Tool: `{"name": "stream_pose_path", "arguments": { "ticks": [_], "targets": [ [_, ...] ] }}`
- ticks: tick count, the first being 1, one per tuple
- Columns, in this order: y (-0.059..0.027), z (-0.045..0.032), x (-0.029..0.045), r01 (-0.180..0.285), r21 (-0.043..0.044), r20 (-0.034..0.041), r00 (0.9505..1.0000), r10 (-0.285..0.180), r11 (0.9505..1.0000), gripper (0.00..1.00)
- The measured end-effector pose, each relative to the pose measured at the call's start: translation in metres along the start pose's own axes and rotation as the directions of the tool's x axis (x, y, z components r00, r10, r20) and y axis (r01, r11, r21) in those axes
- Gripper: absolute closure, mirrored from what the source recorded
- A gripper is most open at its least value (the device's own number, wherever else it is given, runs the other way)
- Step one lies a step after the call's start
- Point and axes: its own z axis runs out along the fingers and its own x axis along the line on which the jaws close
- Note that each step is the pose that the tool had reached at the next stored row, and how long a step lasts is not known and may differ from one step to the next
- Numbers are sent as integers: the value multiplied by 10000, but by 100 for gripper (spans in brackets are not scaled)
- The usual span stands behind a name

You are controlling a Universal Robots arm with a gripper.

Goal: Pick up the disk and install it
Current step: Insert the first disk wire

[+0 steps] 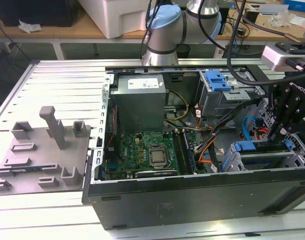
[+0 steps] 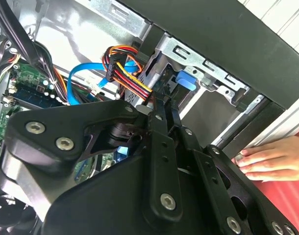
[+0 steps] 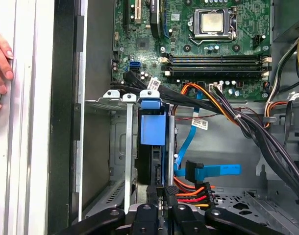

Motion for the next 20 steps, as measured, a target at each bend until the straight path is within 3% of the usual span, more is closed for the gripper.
{"name": "stream_pose_path", "arguments": {
  "ticks": [9,20],
  "targets": [
    [-3,1,4,-598,-76,18,9982,598,9982,82],
    [-22,0,5,-616,-81,18,9981,617,9981,82]
  ]
}}
